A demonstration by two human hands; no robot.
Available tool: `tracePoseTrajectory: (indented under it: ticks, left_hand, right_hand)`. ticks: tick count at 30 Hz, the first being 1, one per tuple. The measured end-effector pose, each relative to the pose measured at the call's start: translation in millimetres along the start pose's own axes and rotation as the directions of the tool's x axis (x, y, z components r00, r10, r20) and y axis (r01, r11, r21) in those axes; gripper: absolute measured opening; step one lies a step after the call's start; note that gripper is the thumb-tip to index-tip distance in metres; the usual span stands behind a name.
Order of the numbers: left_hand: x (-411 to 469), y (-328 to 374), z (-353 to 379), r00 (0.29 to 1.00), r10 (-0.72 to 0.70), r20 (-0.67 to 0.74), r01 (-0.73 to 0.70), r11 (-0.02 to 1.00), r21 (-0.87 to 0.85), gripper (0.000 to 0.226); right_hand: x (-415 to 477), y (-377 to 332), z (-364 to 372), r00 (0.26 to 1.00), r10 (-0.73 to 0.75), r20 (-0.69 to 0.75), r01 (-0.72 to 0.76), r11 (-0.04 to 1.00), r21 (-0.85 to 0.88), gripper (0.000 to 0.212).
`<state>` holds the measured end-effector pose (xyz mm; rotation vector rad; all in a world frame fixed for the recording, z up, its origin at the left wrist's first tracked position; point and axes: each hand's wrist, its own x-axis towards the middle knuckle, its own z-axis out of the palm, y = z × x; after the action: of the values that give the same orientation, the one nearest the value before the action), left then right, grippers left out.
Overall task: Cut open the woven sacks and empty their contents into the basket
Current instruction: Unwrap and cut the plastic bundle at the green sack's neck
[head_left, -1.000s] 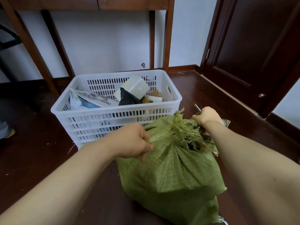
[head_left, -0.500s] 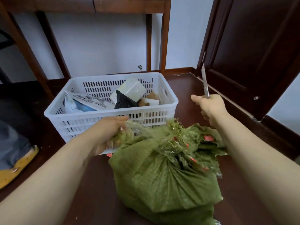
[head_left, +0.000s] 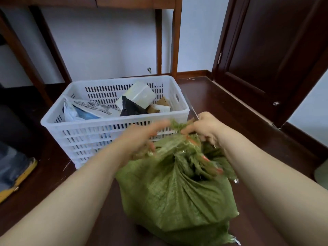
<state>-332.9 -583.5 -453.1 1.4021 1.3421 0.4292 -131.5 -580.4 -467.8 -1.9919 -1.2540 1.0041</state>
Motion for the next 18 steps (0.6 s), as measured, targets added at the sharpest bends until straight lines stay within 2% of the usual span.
tracePoseTrajectory:
  ticks: [2, 3, 5, 6, 8, 10, 13, 15, 16, 18]
  left_hand:
    - [-4, 8, 23, 0.992, 0.120, 0.023, -0.120, 0.924, 0.362, 0.089]
    - [-4, 12, 34, 0.987, 0.157, 0.041, -0.155, 0.839, 0.521, 0.086]
    - [2, 18, 49, 0.976, 0.216, 0.040, -0.171, 0.638, 0.751, 0.044]
    - [3, 20, 52, 0.971, 0.239, 0.025, -0.159, 0.563, 0.811, 0.024]
    - [2, 24, 51, 0.961, 0.275, 0.013, -0.144, 0.459, 0.877, 0.020]
    - [-3, 27, 46, 0.934, 0.355, 0.031, -0.185, 0.409, 0.893, 0.013]
    - [-7, 29, 40, 0.920, 0.391, 0.027, -0.199, 0.407, 0.892, 0.019]
    - [-11, 29, 35, 0.900, 0.434, 0.033, -0.218, 0.382, 0.898, 0.020]
    - [-15, 27, 31, 0.897, 0.440, 0.039, -0.226, 0.381, 0.896, 0.020]
    - [-23, 17, 14, 0.912, 0.405, 0.062, -0.253, 0.438, 0.863, 0.016]
  right_hand:
    - [9, -9, 3, 0.991, -0.096, -0.089, 0.104, 0.990, 0.096, 0.017]
    - [14, -13, 7, 0.984, -0.129, -0.126, 0.145, 0.982, 0.121, 0.017]
    - [25, -15, 12, 0.970, -0.147, -0.195, 0.173, 0.977, 0.125, 0.018]
    - [31, -12, 12, 0.963, -0.135, -0.233, 0.165, 0.979, 0.117, 0.020]
    - [45, -1, 3, 0.942, -0.096, -0.322, 0.133, 0.986, 0.096, 0.026]
    - [56, 11, -10, 0.914, -0.038, -0.403, 0.092, 0.989, 0.118, 0.028]
    - [70, 21, -22, 0.870, 0.045, -0.490, 0.035, 0.988, 0.153, 0.023]
    - [70, 20, -23, 0.855, 0.070, -0.514, 0.014, 0.987, 0.158, 0.007]
    - [70, 22, -27, 0.838, 0.064, -0.541, 0.013, 0.990, 0.138, 0.008]
    - [65, 34, -43, 0.780, 0.059, -0.623, -0.036, 0.998, 0.050, 0.025]
